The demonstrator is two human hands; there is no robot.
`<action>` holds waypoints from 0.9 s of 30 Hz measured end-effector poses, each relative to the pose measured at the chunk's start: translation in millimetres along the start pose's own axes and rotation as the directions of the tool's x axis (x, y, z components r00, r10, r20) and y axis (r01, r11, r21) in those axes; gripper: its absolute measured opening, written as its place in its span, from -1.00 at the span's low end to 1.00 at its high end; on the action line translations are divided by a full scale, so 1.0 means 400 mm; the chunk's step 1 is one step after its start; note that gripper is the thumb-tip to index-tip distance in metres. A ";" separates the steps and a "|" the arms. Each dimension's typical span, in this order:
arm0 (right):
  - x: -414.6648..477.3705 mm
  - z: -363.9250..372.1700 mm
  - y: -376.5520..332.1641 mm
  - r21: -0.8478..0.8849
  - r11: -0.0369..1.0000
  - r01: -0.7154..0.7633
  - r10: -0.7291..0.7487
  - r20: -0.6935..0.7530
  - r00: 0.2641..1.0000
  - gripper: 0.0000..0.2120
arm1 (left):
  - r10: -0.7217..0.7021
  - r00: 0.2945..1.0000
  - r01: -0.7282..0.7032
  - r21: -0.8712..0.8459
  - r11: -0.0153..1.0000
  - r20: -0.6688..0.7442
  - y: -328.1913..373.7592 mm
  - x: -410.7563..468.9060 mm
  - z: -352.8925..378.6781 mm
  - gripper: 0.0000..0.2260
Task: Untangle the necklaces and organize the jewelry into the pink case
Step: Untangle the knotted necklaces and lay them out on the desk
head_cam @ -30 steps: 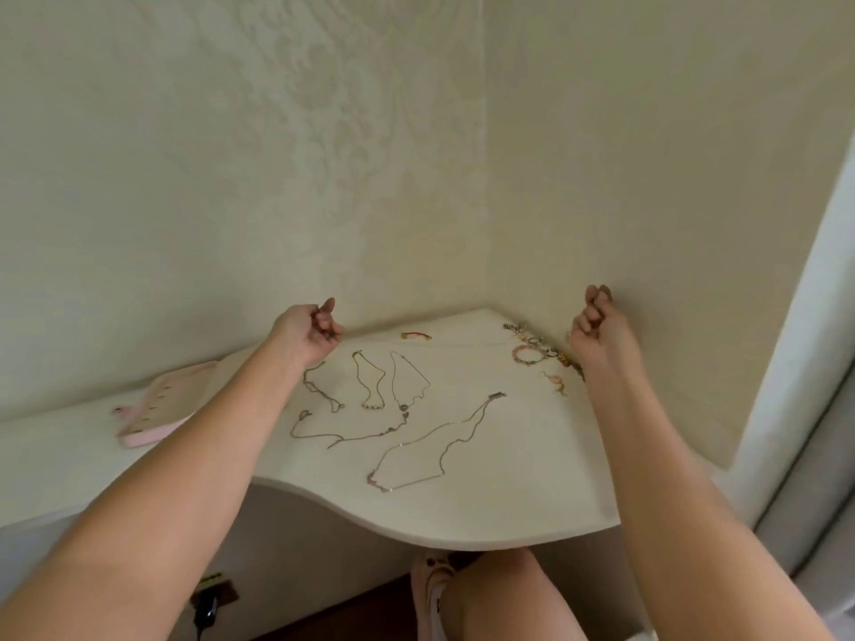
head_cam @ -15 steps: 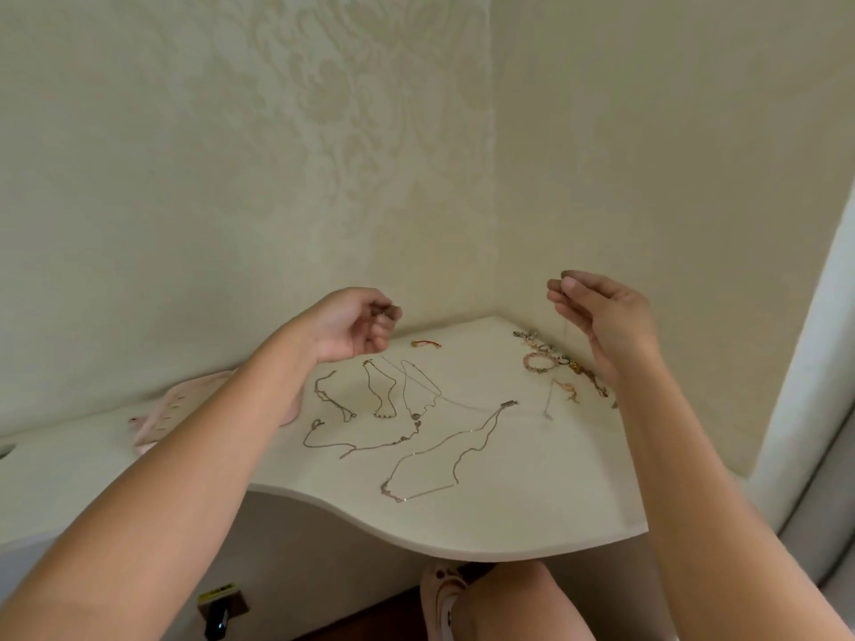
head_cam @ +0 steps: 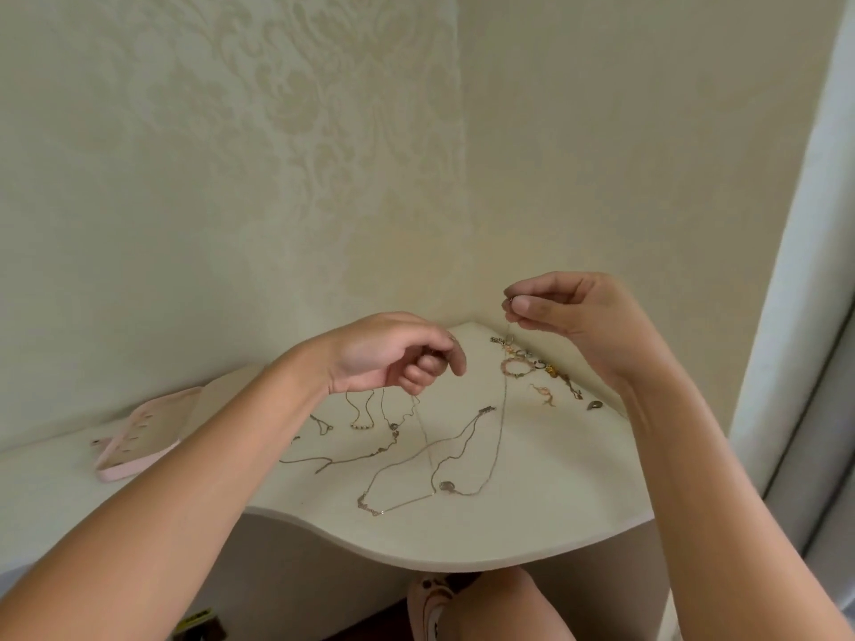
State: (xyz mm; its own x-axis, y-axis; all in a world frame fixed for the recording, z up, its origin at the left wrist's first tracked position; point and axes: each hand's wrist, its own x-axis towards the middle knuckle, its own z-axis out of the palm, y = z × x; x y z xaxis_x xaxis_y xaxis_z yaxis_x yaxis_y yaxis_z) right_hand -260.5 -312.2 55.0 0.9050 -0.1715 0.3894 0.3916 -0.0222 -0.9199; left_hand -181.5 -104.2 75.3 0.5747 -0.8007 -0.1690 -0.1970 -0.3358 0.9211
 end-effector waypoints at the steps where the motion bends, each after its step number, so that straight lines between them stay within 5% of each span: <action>1: -0.004 0.002 0.004 0.038 0.999 -0.004 0.005 -0.004 1.000 -0.90 | 0.009 1.000 -0.009 0.041 0.999 0.004 -0.003 -0.003 0.004 -0.68; 4: -0.016 0.007 0.026 0.128 0.990 -0.056 0.055 0.007 0.998 -0.92 | 0.034 0.998 -0.039 0.107 0.994 0.049 -0.016 -0.017 0.015 -0.67; 15: -0.128 0.074 0.097 0.021 0.992 -0.125 0.123 0.073 0.990 -0.89 | 0.093 0.972 -0.108 0.060 0.992 0.217 -0.076 -0.041 0.037 -0.66; 22: -0.173 0.112 0.107 -0.033 0.994 -0.105 0.108 0.101 0.989 -0.81 | 0.113 0.979 -0.143 0.182 0.973 0.167 -0.096 -0.054 0.047 -0.68; 27: -0.174 0.126 0.106 -0.220 0.974 -0.050 0.058 0.031 0.998 -0.87 | 0.099 0.985 -0.130 0.227 0.965 0.141 -0.099 -0.062 0.058 -0.69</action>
State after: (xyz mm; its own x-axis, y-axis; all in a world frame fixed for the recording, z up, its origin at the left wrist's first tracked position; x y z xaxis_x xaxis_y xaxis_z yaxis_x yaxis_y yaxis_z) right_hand -298.5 -251.5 -9.0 0.9310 -0.1417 0.3363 0.2996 -0.2294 -0.9261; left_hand -206.3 -82.5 35.1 0.4341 -0.8922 -0.1248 -0.4446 -0.3326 0.8316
